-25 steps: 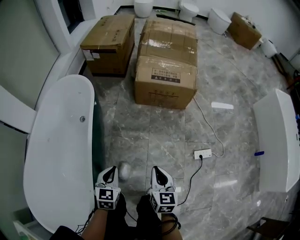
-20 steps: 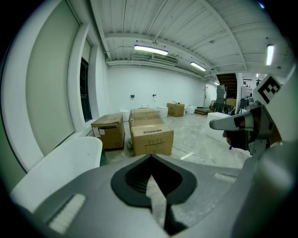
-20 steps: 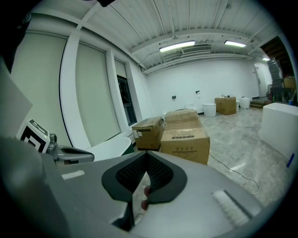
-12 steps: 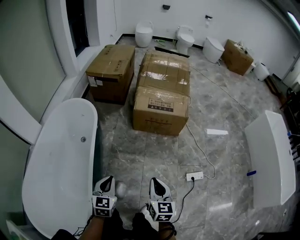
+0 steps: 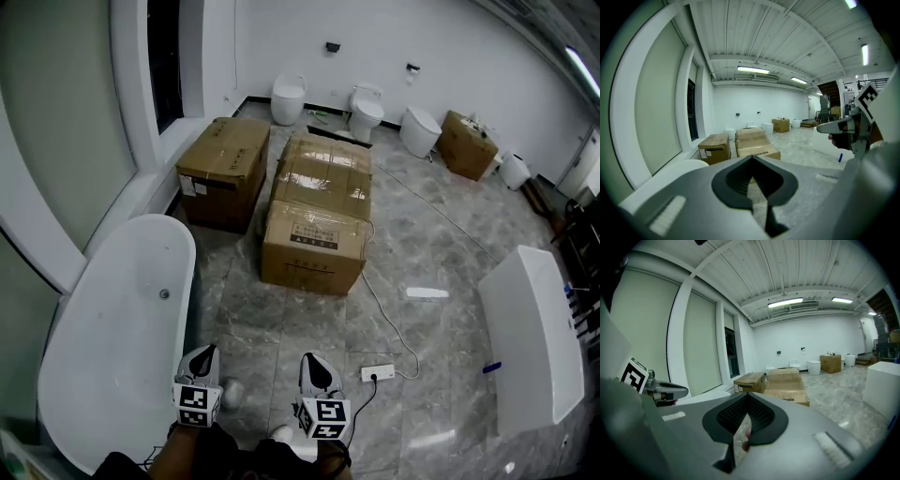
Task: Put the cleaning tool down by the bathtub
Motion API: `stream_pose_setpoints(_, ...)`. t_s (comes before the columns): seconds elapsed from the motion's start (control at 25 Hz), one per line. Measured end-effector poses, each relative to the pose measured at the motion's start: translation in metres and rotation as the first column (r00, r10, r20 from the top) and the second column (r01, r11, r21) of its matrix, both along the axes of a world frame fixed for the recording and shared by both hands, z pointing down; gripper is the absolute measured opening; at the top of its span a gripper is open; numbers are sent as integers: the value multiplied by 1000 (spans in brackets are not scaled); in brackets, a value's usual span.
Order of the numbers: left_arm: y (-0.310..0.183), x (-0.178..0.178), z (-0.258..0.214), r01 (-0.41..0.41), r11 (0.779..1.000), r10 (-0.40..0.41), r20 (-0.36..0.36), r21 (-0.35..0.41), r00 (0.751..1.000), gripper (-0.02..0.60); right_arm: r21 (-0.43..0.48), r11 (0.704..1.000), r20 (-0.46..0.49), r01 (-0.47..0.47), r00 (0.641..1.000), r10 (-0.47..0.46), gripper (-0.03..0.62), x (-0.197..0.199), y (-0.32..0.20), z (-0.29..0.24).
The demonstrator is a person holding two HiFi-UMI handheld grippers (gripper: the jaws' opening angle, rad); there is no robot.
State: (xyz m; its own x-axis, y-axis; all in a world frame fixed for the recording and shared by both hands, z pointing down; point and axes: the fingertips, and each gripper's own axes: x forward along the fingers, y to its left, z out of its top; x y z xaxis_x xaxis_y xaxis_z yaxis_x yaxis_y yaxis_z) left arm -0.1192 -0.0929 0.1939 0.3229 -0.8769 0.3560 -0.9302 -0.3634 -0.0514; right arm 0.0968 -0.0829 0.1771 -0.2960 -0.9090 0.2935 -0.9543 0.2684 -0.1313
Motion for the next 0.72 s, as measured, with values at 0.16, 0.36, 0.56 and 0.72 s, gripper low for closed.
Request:
stream_pose_setpoints(0.16, -4, 3, -22, 5, 998, -5, 3, 56, 1000, 0, 48, 999, 20, 2, 1000, -3, 23, 2, -7, -24)
stream_pose_setpoints(0.36, -11, 0, -48, 23, 993, -24, 0, 114, 1000, 0, 104, 994, 10, 22, 1000, -24, 23, 3, -15, -50)
stream_pose_setpoints(0.56, -20, 3, -74, 50, 984, -47, -23, 171, 999, 0, 158, 987, -12, 36, 999, -35, 23, 10, -19, -73)
stream_pose_setpoints(0.72, -21, 8, -89, 41, 977, -38, -15, 210, 999, 0, 176, 983, -15, 43, 999, -42, 23, 11, -19, -81)
